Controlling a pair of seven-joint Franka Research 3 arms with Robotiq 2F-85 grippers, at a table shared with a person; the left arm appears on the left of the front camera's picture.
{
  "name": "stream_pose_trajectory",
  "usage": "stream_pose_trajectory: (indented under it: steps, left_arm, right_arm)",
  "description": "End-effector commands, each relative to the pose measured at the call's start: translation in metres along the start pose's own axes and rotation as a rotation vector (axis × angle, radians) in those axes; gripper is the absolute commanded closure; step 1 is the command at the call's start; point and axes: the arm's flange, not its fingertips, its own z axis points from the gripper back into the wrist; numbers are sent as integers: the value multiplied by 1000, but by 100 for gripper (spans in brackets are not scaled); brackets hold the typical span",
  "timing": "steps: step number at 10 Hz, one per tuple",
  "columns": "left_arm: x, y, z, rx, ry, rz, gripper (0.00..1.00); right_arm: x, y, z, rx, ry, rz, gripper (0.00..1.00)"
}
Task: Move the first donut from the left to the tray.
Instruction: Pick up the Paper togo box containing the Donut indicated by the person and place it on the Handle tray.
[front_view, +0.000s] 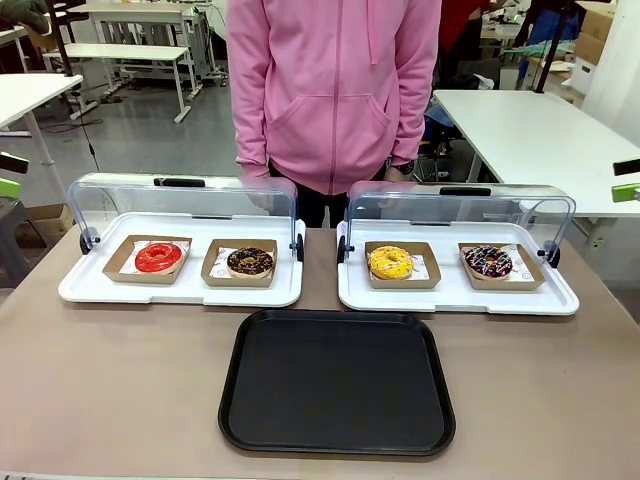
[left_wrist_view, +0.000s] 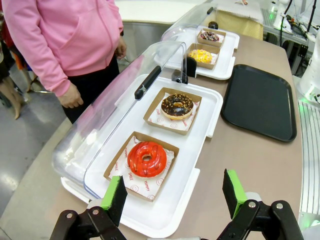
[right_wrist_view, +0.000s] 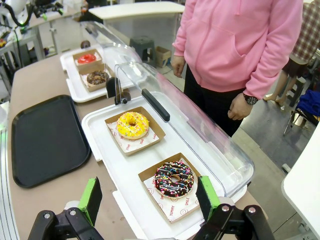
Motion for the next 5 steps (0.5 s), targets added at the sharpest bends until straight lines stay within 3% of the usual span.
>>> stream_pose_trajectory:
  steps: [1,5]
  left_arm:
    - [1,-1,0,-2,-20,-10,0]
    - [1,-1,0,-2,-20,-10,0]
  right_arm:
    - [1,-1,-2,-6,-28,11,0]
    - [1,-1,-2,-6,-28,11,0]
